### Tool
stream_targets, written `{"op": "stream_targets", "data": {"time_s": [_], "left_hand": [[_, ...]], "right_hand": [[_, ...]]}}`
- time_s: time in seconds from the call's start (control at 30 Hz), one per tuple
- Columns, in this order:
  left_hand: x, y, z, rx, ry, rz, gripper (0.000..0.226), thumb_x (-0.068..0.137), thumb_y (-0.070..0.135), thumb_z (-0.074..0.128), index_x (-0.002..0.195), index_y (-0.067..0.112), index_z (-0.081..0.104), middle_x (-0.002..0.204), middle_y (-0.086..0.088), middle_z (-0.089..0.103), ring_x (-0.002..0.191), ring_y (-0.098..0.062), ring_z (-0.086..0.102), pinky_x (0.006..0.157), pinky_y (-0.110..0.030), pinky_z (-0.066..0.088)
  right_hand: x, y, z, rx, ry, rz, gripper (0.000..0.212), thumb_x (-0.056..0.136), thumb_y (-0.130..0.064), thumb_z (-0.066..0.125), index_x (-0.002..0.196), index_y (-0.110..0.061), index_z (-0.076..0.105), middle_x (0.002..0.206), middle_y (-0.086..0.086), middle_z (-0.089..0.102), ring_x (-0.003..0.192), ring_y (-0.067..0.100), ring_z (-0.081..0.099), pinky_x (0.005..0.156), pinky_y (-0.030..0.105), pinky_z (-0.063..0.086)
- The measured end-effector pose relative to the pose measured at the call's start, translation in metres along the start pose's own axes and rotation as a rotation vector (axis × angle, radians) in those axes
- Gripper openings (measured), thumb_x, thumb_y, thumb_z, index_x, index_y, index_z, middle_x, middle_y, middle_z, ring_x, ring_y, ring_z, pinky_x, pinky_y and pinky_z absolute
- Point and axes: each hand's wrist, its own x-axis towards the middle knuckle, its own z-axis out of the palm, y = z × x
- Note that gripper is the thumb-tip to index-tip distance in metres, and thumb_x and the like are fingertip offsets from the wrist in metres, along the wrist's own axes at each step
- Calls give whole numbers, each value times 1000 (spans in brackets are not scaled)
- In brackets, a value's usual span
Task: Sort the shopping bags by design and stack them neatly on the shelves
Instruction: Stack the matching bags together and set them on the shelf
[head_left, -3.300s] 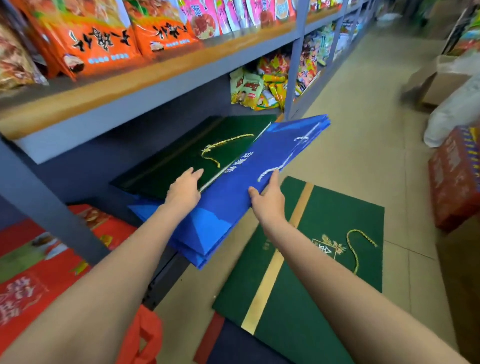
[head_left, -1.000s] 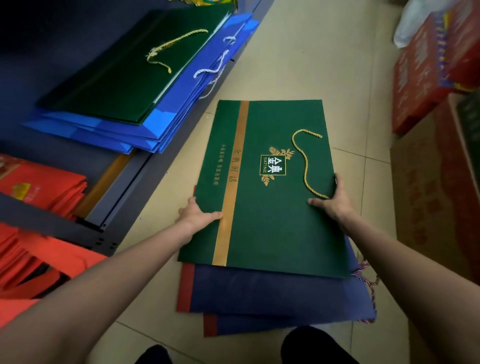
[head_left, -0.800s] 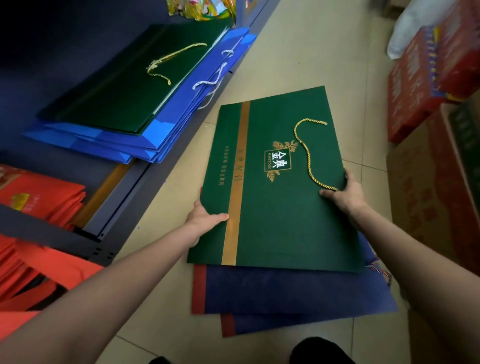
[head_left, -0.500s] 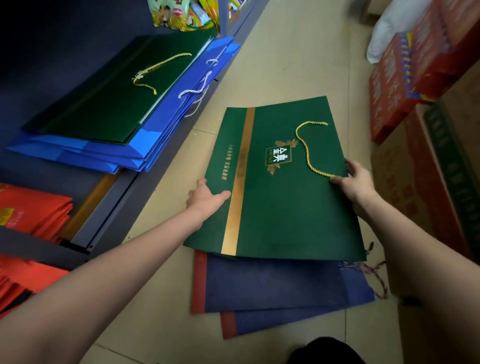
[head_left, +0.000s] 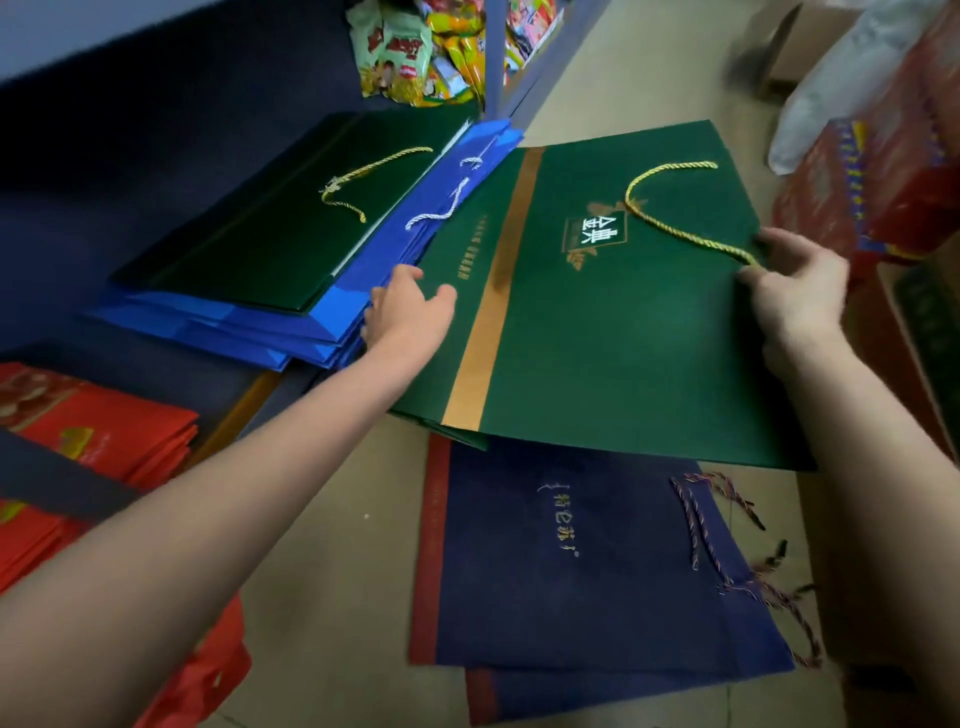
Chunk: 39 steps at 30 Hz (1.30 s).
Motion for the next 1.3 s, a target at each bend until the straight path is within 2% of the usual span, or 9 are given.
{"op": "stream_targets", "data": {"time_s": [0.2,0.4,0.5,0.7,0.8,1.03,1.17,1.23,1.3], "left_hand": [[3,-1,27,-291,-169,41,23,90,34,53,109,23,59,122,2,56,112,-15,49,85,-25,33],[21,13,27,-102,-7,99,26,87,46,49,107,30,57,128,-5,52,117,-29,47,105,-45,34],[19,19,20,-73,66,115,31,89,46,48,110,26,59,130,-7,52,122,-31,43,106,-43,26],[15,33,17,-194,-29,198,31,86,46,50,106,26,61,125,-2,55,115,-23,49,99,-38,38],[12,45,22,-178,-51,250,23,85,47,50,100,32,58,128,-3,52,117,-25,46,102,-42,37],[25,33,-25,7,287,300,33,90,47,47,104,22,64,125,-9,54,117,-30,45,100,-37,28],[34,-7,-64,147,428,289,38,90,48,47,108,19,64,129,-11,49,120,-32,42,102,-40,26],[45,-32,-86,250,385,221,46,91,49,47,122,17,57,138,-15,40,128,-34,34,106,-41,22],[56,-62,-101,434,188,114,62,91,55,45,140,17,41,150,-17,25,138,-35,18,112,-43,16]], "right_hand": [[3,-42,-25,-203,110,-190,51,74,-6,49,124,-15,61,120,-1,64,111,7,58,104,22,41],[-28,-22,-17,-241,136,-52,50,86,-5,49,135,-16,49,131,8,57,122,23,51,101,22,32],[-38,-22,-13,-270,157,-52,51,87,-6,46,136,-17,47,130,7,57,121,25,51,99,25,33],[-34,-58,-32,-384,262,-71,49,90,-10,44,136,-25,48,134,5,53,125,25,46,100,33,36],[-32,-69,-44,-411,290,-129,48,90,-11,44,136,-24,47,138,2,50,126,23,44,100,33,36],[-55,-46,0,-235,142,-244,60,88,-31,60,141,-16,38,142,7,43,130,21,40,101,26,27],[-76,-49,52,-109,1,-284,60,87,-27,63,140,-12,39,142,13,39,132,21,35,99,17,22],[-81,-53,82,-47,-124,-217,60,88,-23,62,141,-11,37,142,14,37,130,21,36,99,15,21],[-89,-53,112,-62,-354,-173,64,88,-21,61,144,-11,31,145,13,33,131,21,36,101,17,23]]}}
